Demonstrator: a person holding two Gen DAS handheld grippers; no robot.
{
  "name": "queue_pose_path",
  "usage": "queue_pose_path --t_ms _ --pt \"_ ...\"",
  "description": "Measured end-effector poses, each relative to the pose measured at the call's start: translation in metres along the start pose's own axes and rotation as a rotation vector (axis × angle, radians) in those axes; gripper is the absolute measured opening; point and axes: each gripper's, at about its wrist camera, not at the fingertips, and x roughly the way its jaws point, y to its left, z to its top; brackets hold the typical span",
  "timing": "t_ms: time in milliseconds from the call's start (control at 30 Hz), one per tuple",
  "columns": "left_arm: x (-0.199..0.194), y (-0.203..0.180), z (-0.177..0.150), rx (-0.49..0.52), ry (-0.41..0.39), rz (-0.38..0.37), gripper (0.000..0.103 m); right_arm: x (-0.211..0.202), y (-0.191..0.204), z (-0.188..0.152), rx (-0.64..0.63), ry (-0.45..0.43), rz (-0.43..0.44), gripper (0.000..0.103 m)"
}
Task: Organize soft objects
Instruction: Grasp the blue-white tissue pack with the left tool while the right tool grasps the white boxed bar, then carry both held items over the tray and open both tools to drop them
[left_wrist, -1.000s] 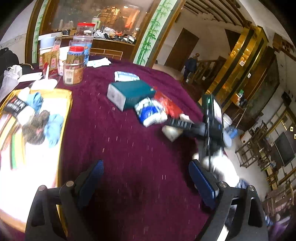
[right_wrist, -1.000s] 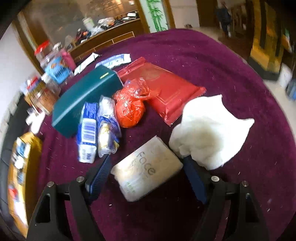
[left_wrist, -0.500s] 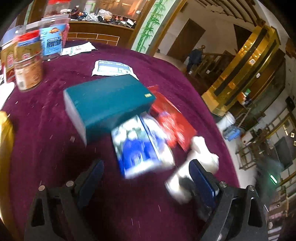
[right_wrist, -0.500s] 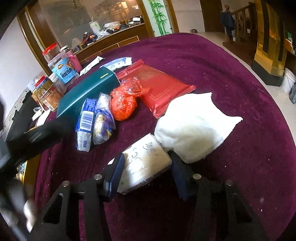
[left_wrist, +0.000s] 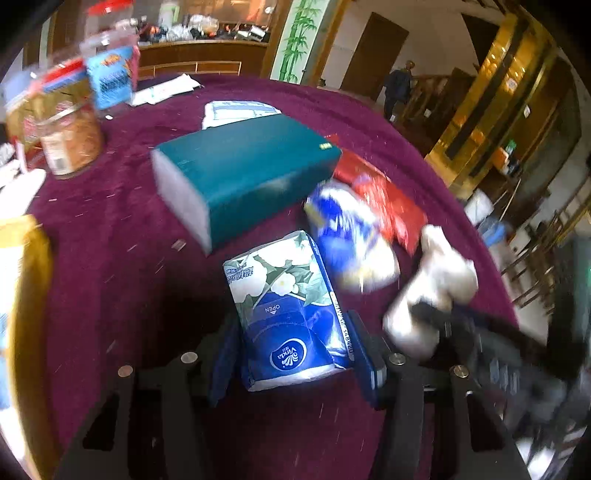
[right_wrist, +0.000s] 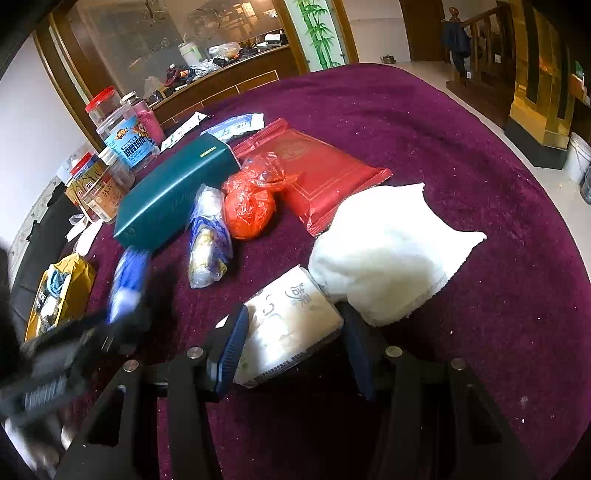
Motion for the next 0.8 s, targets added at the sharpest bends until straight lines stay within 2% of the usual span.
queue_pose_path --t_ms 167,400,500,567,633,800 --pt "-0.006 -0.009 -0.02 0.039 0.005 0.036 0.058 0.0 0.003 -0.001 -0.015 -0.001 -0.012 0.052" --pt "-0.037 -0.017 -0.033 -0.016 -0.065 -0.077 0.058 0.005 0.015 -0.002 -0.087 -0.009 -0.035 0.065" --pt "-0.064 -0.021 -0.045 0.004 -0.117 -0.065 0.058 0.006 0.017 -0.002 -0.101 -0.015 -0.043 0.065" --pt "-0.085 -0.017 -0.055 0.004 -0.157 -0.049 0.058 0.005 0.016 -0.003 -0.099 -0.02 -0.038 0.063" --pt "-0.104 -0.008 -0.063 -0.014 -0.186 -0.044 0.059 0.004 0.014 -0.003 -0.089 -0.027 -0.035 0.055" --pt "-0.158 0.032 -0.086 -0.087 -0.276 -0.01 0.059 0.001 0.004 -0.002 -0.037 -0.042 -0.008 0.046"
